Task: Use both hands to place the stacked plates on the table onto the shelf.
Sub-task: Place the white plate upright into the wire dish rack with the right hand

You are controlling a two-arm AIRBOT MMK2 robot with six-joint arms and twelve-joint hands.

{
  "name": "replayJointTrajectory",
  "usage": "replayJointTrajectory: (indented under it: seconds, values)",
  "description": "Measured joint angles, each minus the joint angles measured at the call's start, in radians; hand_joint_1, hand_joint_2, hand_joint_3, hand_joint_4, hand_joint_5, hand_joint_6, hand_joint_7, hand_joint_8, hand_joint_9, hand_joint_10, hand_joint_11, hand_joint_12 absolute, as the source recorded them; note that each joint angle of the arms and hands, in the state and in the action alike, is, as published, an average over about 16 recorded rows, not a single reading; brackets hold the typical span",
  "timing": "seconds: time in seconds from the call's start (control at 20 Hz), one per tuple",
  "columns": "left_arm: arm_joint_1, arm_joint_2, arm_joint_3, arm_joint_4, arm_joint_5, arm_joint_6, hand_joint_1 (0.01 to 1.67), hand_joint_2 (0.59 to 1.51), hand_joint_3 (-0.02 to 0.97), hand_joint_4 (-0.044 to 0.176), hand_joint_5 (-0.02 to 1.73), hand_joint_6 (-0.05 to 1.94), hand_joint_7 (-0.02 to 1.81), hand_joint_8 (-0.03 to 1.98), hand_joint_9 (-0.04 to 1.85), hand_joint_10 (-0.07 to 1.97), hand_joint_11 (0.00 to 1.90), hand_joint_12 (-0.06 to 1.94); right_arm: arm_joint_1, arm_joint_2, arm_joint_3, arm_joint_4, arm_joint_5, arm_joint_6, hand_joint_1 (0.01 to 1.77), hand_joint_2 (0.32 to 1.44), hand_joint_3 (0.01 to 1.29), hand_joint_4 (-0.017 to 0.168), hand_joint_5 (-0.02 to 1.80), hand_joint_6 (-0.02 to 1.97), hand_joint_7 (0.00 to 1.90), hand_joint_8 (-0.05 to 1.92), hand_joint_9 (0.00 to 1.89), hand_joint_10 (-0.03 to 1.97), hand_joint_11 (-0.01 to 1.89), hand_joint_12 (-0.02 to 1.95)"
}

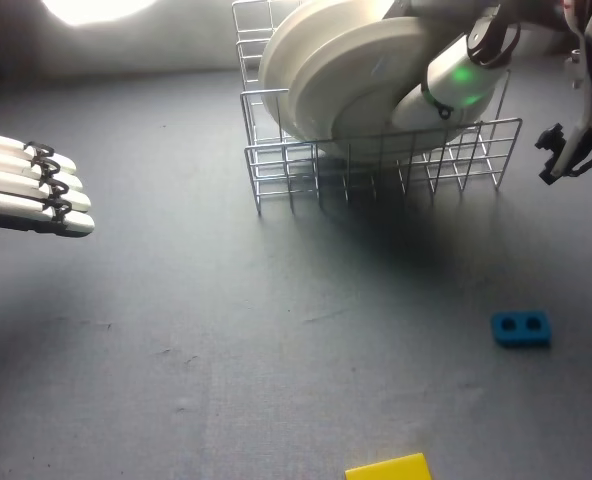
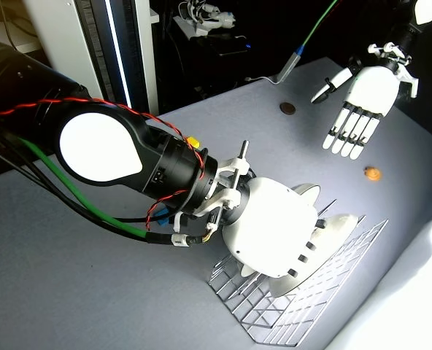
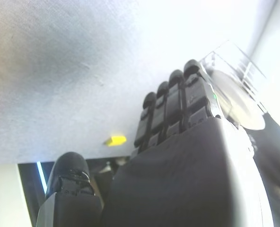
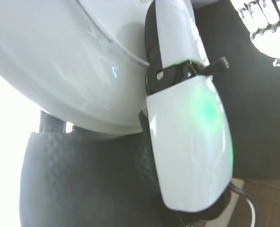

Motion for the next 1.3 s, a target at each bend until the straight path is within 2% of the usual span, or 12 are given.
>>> replayJointTrajectory:
  seconds: [0.15,0.35,0.55,0.7,0.9,1.1,1.3]
  values:
    - [0.0,0.0,0.0,0.0,0.0,0.0,0.02,1.158,0.015,-0.003,0.04,0.02,0.03,0.0,0.02,0.02,0.02,0.01,0.007,0.001,0.0,-0.001,-0.01,0.001,1.3,1.03,0.02,0.0,0.85,1.13,0.97,0.92,1.02,0.79,0.91,1.12]
    - [0.0,0.0,0.0,0.0,0.0,0.0,0.02,1.164,0.015,-0.003,0.05,0.02,0.03,0.0,0.02,0.02,0.02,0.01,0.016,0.003,0.001,-0.002,-0.022,0.002,1.3,1.04,0.02,-0.001,0.86,1.11,0.97,0.91,1.01,0.8,0.9,1.11]
    - [0.0,0.0,0.0,0.0,0.0,0.0,0.02,1.165,0.016,-0.003,0.04,0.02,0.03,0.0,0.02,0.02,0.02,0.01,0.019,0.005,0.001,-0.003,-0.027,0.001,1.3,1.04,0.02,-0.003,0.86,1.08,0.97,0.88,0.99,0.9,0.89,1.09]
    - [0.0,0.0,-0.001,0.001,0.0,0.0,0.02,1.162,0.016,-0.003,0.03,0.02,0.03,0.0,0.02,0.02,0.02,0.01,0.02,0.006,0.0,-0.003,-0.028,0.001,1.29,1.05,0.02,-0.005,0.86,1.07,0.97,0.87,1.01,0.78,0.89,1.07]
    - [0.0,0.0,-0.001,0.001,-0.001,0.001,0.02,1.159,0.016,-0.003,0.02,0.02,0.03,0.0,0.02,0.02,0.02,0.01,0.019,0.006,-0.004,-0.003,-0.028,-0.001,1.3,1.04,0.02,-0.007,0.87,1.03,0.99,0.88,1.03,0.83,0.91,1.02]
    - [-0.001,0.0,-0.003,0.001,-0.002,0.002,0.02,1.156,0.016,-0.003,0.01,0.02,0.03,0.0,0.02,0.02,0.02,0.01,0.013,0.006,-0.011,-0.004,-0.024,-0.005,1.3,1.04,0.02,-0.006,0.86,1.06,0.99,0.87,1.05,0.69,0.9,1.01]
    - [-0.002,-0.001,-0.004,0.001,-0.003,0.004,0.02,1.157,0.015,-0.003,0.02,0.02,0.03,0.0,0.02,0.02,0.02,0.01,0.007,0.006,-0.017,-0.003,-0.02,-0.009,1.27,1.05,0.02,-0.005,0.84,1.08,1.01,0.67,1.07,0.49,0.87,1.05]
